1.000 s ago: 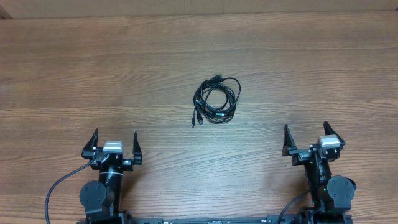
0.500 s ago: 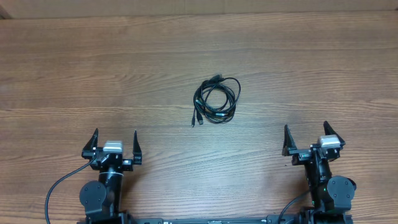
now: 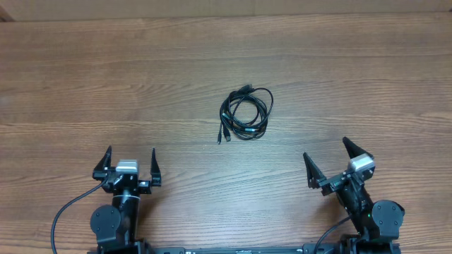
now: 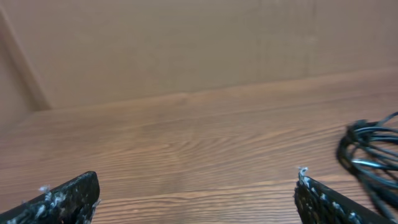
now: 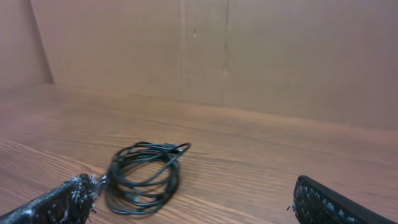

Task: Untangle cables
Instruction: 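Raise both arms and move the right gripper toward the black cable coil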

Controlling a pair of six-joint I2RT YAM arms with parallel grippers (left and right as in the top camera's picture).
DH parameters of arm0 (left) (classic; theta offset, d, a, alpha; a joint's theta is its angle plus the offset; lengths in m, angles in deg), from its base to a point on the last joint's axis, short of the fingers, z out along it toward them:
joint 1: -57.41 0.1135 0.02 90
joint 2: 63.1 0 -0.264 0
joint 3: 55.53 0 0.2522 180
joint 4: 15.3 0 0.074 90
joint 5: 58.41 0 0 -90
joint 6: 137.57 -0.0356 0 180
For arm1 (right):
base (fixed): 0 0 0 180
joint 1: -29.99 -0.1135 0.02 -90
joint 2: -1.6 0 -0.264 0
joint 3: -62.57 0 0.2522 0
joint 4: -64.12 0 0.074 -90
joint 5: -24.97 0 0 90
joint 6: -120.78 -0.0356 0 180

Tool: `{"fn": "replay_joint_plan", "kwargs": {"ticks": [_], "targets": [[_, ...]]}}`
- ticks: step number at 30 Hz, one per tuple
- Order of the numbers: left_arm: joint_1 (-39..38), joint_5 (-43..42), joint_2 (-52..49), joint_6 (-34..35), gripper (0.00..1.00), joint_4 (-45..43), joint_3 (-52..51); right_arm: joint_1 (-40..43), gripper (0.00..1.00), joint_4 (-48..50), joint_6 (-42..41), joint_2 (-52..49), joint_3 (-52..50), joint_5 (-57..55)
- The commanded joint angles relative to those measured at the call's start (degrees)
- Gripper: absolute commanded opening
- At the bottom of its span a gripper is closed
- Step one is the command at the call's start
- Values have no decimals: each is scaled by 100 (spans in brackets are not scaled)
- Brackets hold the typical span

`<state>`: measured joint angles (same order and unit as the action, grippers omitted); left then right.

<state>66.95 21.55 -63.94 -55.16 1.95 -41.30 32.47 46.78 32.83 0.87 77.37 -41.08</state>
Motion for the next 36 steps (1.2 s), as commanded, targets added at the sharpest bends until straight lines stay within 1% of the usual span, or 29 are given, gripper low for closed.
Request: {"fn": "replay_joint_plan", "kwargs": {"ticks": [1, 3, 7, 10, 12, 16, 20, 21, 24, 26, 28, 30, 31, 33, 36], "targets": [[50, -785, 48, 402, 100, 192, 146, -22, 100, -44, -514, -129, 13, 348], [50, -846, 48, 501, 100, 529, 376, -22, 100, -273, -505, -256, 184, 354], [50, -820, 46, 472, 100, 1248, 1029, -22, 100, -566, -507, -623, 678, 317], [50, -979, 15, 516, 100, 1353, 1484, -22, 100, -586, -518, -1021, 1145, 350], [50, -1058, -79, 667, 100, 1381, 1801, -24, 100, -592, -531, -1344, 1521, 455], [50, -1137, -487, 859, 100, 1493, 2457, -24, 100, -828, -546, -2107, 2367, 645], [52, -1631, -1191, 892, 100, 1655, 3348, -22, 100, -962, -546, -2704, 3012, 1628], [52, -1834, -1329, 890, 100, 1694, 3526, -22, 100, -940, -549, -2793, 3064, 1670], [52, -2673, -1655, 890, 100, 1707, 3939, -22, 100, -529, -1016, -2922, 3067, 1930], [52, -2710, -1768, 890, 100, 1453, 3982, -22, 100, -468, -1093, -3001, 3145, 2135], [52, -2686, -1886, 938, 100, 1150, 3969, -22, 100, -813, -1104, -3143, 3390, 2096], [52, -2828, -2072, 1196, 100, 737, 4017, -22, 100, -1412, -1099, -3401, 3818, 1886], [52, -2861, -2177, 1266, 100, 699, 4083, -22, 100, -1784, -1062, -3578, 4098, 1727], [52, -2785, -2505, 1421, 100, 968, 4365, -24, 100, -2459, -852, -3939, 4675, 1460], [50, -2699, -3211, 1443, 100, 1753, 5012, -24, 100, -3493, -756, -4651, 5783, 885]]}}
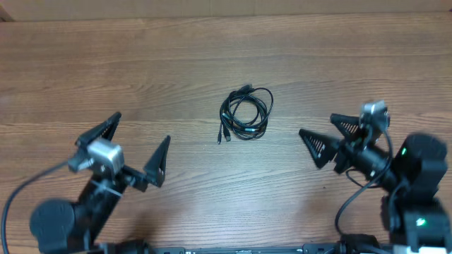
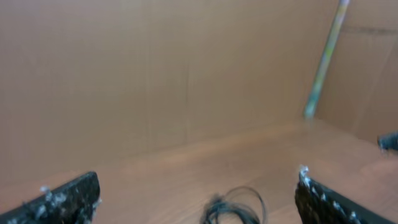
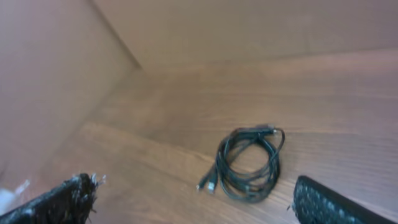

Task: Untangle cables
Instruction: 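Raise both arms and move the right gripper toward the black cable coil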

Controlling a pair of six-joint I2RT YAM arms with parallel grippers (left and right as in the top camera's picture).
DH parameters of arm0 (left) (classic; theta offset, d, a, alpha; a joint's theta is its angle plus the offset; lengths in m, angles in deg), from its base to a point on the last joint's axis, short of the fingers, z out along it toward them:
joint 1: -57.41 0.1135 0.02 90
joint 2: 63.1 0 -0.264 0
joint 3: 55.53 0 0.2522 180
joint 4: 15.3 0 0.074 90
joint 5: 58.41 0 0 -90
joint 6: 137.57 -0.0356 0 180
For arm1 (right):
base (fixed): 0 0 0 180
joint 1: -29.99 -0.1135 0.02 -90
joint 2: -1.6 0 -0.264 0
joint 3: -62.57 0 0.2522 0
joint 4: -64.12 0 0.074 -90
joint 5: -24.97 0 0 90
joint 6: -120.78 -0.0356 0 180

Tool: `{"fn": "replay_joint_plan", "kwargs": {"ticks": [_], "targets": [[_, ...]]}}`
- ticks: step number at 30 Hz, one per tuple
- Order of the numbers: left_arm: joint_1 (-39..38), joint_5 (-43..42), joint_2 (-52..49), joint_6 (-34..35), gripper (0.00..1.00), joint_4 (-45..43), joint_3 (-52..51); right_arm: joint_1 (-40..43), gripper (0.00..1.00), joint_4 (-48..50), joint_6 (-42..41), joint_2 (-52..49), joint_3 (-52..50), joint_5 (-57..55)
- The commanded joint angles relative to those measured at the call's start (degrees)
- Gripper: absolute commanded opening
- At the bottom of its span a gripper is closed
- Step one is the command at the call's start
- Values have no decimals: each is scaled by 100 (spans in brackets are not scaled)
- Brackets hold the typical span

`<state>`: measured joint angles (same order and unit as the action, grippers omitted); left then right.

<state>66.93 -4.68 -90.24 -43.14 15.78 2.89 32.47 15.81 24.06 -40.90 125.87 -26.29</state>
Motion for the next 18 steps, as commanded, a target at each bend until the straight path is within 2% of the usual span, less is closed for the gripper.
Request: {"fn": "replay_joint_plan", "kwargs": {"ticks": [1, 6, 9, 12, 15, 17, 18], "targets": [[52, -74, -839, 240, 100, 625, 841, -24, 100, -691, 120, -708, 1300, -734], [52, 37, -2100, 46, 100, 2081, 2269, -24, 100, -1823, 120, -1709, 2865, -1108], [-33, 341, -2776, -107, 100, 2970, 3136, -24, 100, -1987, 116, -2074, 3397, -872], [-350, 925, -3523, -107, 100, 3954, 4057, -22, 100, -1797, 55, -2194, 3416, -597], [-855, 2131, -4188, -98, 100, 4852, 4791, -24, 100, -1585, 57, -2328, 3418, -111], [-1231, 2732, -4577, -101, 100, 5246, 5128, -26, 100, -1692, 55, -2406, 3418, -321], [-1386, 2778, -4719, -103, 100, 5329, 5222, -42, 100, -1773, 55, -2459, 3418, -509]]}}
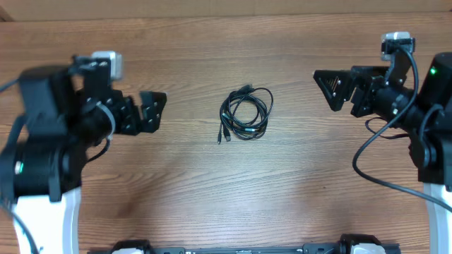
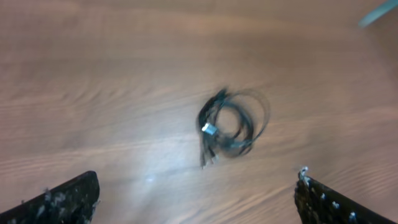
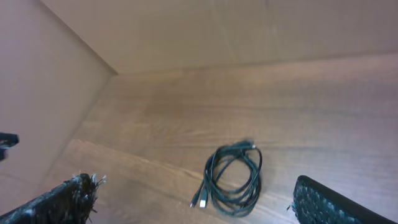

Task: Untangle cables
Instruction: 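Raise both arms and move the right gripper toward the black cable coil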

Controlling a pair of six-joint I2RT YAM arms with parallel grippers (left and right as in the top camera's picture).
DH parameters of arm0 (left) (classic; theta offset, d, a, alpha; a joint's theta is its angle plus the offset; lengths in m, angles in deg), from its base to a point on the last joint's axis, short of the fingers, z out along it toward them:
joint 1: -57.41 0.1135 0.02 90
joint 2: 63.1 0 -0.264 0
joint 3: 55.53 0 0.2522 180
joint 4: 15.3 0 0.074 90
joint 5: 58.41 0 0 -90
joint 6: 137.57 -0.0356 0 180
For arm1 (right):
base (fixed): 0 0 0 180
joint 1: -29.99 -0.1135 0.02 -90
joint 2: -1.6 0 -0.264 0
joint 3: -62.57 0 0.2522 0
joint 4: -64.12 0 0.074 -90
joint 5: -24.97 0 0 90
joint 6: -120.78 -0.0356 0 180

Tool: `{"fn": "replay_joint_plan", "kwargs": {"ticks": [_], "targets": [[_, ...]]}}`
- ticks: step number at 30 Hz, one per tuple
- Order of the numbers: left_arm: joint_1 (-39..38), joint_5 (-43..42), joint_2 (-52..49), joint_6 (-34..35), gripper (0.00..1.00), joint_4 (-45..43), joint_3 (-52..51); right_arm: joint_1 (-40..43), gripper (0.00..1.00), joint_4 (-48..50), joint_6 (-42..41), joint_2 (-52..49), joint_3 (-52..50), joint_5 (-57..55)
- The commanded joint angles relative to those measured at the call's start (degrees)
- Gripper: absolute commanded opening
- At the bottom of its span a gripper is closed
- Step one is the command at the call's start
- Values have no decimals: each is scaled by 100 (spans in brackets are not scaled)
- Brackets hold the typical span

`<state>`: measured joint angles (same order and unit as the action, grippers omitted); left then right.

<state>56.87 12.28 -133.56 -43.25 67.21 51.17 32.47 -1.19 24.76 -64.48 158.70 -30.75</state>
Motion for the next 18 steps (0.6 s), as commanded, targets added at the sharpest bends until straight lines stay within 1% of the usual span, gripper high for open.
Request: {"fn": "replay_joint_plan", "kwargs": {"ticks": [1, 4, 6, 8, 9, 10, 11, 14, 17, 18], "targets": [[-540, 1071, -520, -90, 100, 190, 450, -87, 100, -140, -15, -155, 136, -280], [-907, 863, -807, -44, 100, 50, 461, -328, 100, -238, -17, -328, 136, -1025], [-1034, 879, -946, -42, 100, -48, 461, -584, 100, -240, -26, -435, 136, -1539], [-1080, 1390, -1016, 588, 100, -28, 463, -833, 100, -227, -136, -514, 136, -1919], [-1080, 1801, -1023, 1091, 100, 28, 463, -981, 100, -195, -210, -568, 136, -2111], [-1080, 2133, -1021, 1416, 100, 70, 463, -1115, 100, -140, -317, -623, 133, -2280], [-1080, 2376, -1005, 1572, 100, 81, 466, -1248, 100, -70, -407, -695, 133, -2417], [-1080, 2551, -953, 1650, 100, 98, 514, -1558, 98, 177, -671, -970, 133, -2723], [-1075, 2627, -901, 1650, 100, 269, 651, -1821, 96, 468, -748, -1528, 133, -2719], [-1075, 2741, -890, 1650, 100, 328, 680, -1875, 94, 525, -772, -1759, 133, -2719]]}}
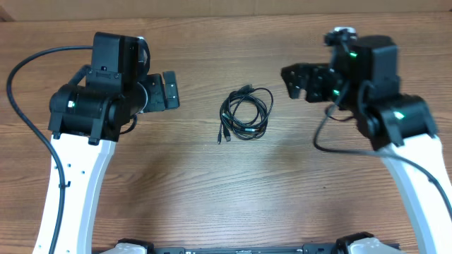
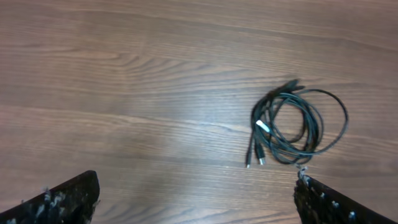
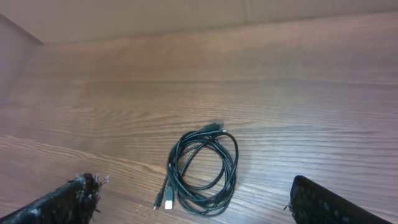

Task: Untangle cables
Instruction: 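Raise both arms and move the right gripper toward the black cable coil, then lower the right gripper onto the cable coil and close on a strand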

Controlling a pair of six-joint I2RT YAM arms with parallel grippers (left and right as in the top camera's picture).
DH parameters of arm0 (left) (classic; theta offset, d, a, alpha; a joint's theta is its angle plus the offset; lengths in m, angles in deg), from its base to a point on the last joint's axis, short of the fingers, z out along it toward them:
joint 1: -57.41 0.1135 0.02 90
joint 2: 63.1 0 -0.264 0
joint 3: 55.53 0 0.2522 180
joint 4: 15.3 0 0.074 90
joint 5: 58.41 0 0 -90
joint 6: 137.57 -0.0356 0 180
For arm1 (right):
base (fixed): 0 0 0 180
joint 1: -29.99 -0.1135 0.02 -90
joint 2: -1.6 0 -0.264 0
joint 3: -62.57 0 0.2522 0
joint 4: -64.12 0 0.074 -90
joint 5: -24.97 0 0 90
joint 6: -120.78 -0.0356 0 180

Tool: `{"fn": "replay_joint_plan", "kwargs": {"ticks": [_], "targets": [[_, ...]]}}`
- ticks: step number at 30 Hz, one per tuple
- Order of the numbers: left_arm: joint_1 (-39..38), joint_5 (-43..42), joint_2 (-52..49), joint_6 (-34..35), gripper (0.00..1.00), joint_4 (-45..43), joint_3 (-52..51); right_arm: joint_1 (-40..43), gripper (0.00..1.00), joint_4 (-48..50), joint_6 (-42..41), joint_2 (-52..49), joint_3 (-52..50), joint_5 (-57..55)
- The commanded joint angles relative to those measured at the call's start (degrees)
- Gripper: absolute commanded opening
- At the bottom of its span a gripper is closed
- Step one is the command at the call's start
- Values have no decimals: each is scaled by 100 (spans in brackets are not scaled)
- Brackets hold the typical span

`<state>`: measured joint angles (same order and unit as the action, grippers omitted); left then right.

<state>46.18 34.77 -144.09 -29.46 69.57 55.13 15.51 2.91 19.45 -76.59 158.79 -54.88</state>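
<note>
A black cable bundle (image 1: 247, 129) lies coiled in the middle of the wooden table, its plug ends (image 1: 220, 135) sticking out at the lower left. In the left wrist view the coil (image 2: 281, 151) sits toward the right, and in the right wrist view the coil (image 3: 171, 174) lies just beyond the fingers. My left gripper (image 1: 168, 92) hovers to the left of the coil, open and empty. Open too, my right gripper (image 1: 296, 83) hangs on the coil's right side. Neither touches the cable.
The brown wooden table (image 1: 226, 197) runs all round the coil. A plain brown wall (image 3: 186, 15) closes off the far edge. Both white arm links reach in from the front corners.
Both grippers have moved inward and stand nearer the coil, the left from the left, the right from the right. The cable lies where it was.
Both arms first sat folded at the table's front edge, grippers open. Then they stood higher and further out. Later they were level with the coil on either side. Now they flank it closely, and the cable has kept its place throughout.
</note>
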Motion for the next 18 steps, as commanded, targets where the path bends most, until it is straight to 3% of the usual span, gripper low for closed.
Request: {"fn": "replay_joint_plan", "kwargs": {"ticks": [1, 5, 18], "targets": [[-7, 562, 173, 271, 100, 129, 299, -205, 92, 142, -240, -699, 125, -306], [-7, 761, 216, 264, 100, 249, 321, -258, 86, 214, -356, -1410, 125, -306], [-7, 778, 219, 245, 100, 326, 323, -321, 85, 240, -393, -2649, 114, -260]]}}
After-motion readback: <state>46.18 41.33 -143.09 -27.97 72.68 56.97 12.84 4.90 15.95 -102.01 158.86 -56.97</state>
